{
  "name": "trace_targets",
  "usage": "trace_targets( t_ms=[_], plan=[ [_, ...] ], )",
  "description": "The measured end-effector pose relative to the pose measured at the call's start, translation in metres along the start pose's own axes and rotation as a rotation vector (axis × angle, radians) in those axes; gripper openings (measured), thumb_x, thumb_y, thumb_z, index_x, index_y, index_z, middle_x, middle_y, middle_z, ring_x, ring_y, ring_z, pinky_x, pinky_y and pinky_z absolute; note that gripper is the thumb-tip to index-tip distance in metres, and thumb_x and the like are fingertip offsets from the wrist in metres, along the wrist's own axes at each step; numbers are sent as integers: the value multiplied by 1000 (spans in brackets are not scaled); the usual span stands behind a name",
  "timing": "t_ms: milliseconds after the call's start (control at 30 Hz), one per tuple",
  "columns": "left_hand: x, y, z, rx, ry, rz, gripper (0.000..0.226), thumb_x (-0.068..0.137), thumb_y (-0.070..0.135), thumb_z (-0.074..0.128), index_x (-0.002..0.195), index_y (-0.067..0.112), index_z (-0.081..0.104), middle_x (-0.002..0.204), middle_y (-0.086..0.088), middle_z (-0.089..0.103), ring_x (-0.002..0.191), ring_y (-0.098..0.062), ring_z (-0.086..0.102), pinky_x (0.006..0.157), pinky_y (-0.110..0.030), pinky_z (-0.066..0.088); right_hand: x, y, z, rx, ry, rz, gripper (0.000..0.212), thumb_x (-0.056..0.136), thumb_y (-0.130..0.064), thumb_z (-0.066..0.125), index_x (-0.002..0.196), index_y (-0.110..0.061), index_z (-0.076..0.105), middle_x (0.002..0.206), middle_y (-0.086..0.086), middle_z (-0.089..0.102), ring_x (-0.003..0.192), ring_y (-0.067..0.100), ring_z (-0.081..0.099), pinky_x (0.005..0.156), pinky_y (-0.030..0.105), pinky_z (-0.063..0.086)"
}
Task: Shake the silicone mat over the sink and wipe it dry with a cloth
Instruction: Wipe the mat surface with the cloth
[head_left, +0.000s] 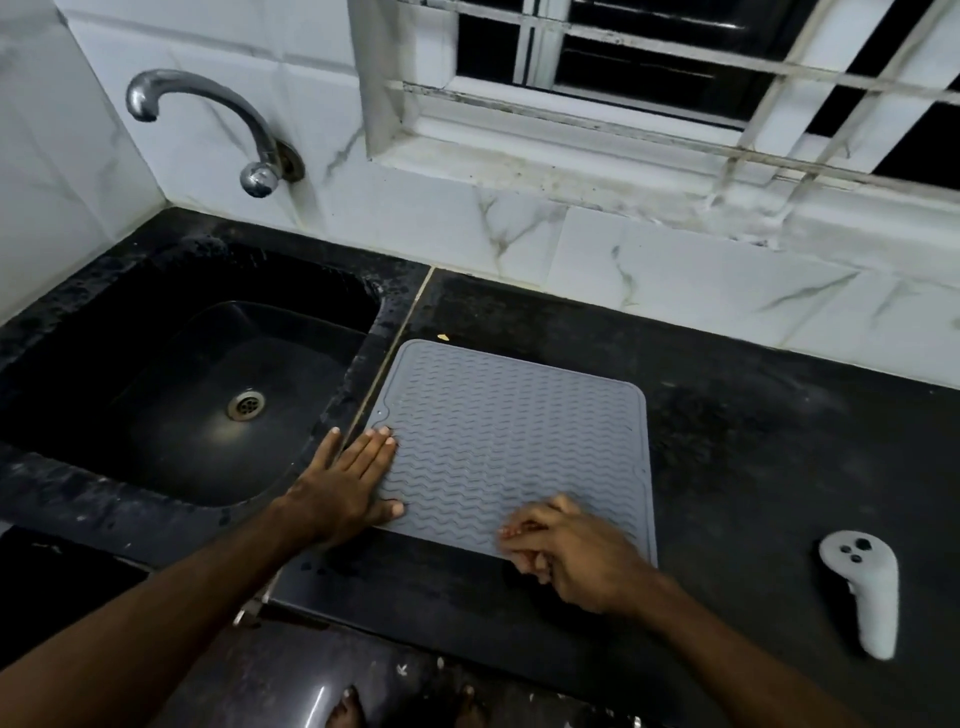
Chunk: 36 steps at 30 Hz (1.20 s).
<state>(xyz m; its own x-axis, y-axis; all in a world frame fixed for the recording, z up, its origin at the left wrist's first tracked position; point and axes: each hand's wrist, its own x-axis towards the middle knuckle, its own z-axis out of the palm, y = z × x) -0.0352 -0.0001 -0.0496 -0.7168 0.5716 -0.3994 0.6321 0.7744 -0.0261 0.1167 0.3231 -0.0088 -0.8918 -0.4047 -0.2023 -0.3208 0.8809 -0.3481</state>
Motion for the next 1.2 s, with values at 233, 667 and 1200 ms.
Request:
trace_targets(
  t_ms=[233, 667, 1200],
  plan=[
    [0, 4, -10, 26, -85, -14, 96, 81, 84, -1, 144, 18, -33, 158, -2, -32, 145, -17, -30, 110, -51, -30, -59, 61, -30, 16, -149, 219, 55, 77, -65, 28, 118, -55, 64, 121, -37, 53, 113, 0, 44, 93, 24, 48],
    [3, 35, -57, 244, -276, -120, 98, 93, 75, 23, 156, 9, -14, 164, -9, -18, 150, -22, -20, 111, -60, -25, -80, 77, -33, -44, -138, 437, 40, 79, -48, 40, 112, -49, 63, 118, -26, 56, 97, 5, 42, 82, 34, 51],
    [44, 109, -68, -44, -111, 140, 104, 89, 70, 47, 157, 20, -14, 165, -4, -19, 152, -23, -15, 123, -47, 0, -15, 44, -51, 59, 33, 428, 29, 88, -47, 52, 113, -42, 64, 114, -22, 55, 109, 11, 47, 86, 31, 42]
  ],
)
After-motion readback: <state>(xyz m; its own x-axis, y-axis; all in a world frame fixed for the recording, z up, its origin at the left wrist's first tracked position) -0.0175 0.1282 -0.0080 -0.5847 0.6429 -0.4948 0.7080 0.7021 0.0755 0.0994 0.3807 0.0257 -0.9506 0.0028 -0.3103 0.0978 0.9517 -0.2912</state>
